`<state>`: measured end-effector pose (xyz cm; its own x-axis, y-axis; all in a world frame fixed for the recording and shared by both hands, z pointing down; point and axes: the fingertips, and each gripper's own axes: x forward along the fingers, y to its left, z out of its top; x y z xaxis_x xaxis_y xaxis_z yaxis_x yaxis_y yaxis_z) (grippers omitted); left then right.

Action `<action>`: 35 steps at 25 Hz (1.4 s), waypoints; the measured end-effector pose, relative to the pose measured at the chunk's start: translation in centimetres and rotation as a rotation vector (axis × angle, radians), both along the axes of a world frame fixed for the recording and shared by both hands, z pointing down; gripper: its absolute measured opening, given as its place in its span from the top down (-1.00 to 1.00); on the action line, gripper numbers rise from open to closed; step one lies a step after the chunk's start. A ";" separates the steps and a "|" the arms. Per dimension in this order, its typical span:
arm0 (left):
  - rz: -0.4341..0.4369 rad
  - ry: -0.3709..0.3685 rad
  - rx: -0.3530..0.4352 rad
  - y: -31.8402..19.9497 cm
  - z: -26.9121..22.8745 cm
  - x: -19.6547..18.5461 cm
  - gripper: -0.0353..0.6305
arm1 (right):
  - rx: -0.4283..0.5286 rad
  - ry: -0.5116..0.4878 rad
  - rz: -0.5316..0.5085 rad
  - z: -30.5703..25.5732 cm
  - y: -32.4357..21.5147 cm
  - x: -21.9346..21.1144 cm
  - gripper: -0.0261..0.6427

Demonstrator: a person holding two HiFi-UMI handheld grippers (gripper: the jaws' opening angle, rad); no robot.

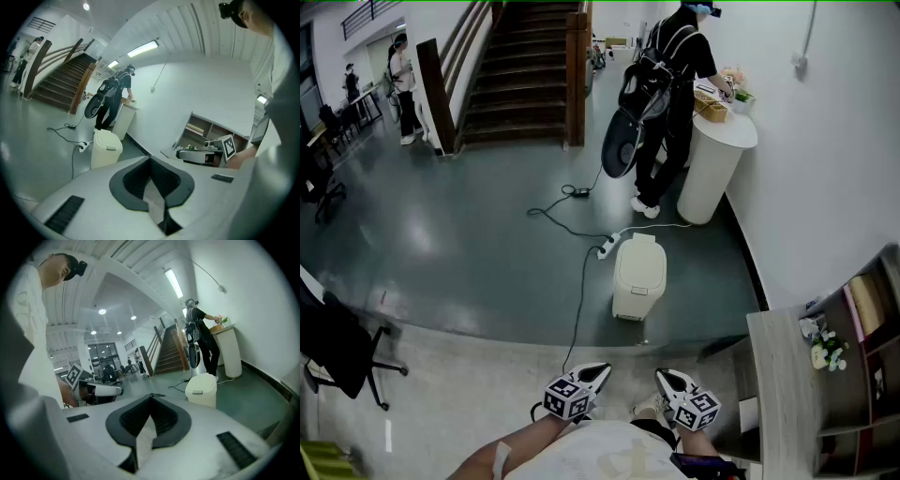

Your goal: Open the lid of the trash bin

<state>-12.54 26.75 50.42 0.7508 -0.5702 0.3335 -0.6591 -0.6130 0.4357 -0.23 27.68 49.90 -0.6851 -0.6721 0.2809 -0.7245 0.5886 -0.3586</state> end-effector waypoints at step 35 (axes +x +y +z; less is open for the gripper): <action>0.054 -0.010 0.015 1.8 0.6 1.1 0.85 | 0.032 0.001 0.122 0.3 3.5 2.0 0.91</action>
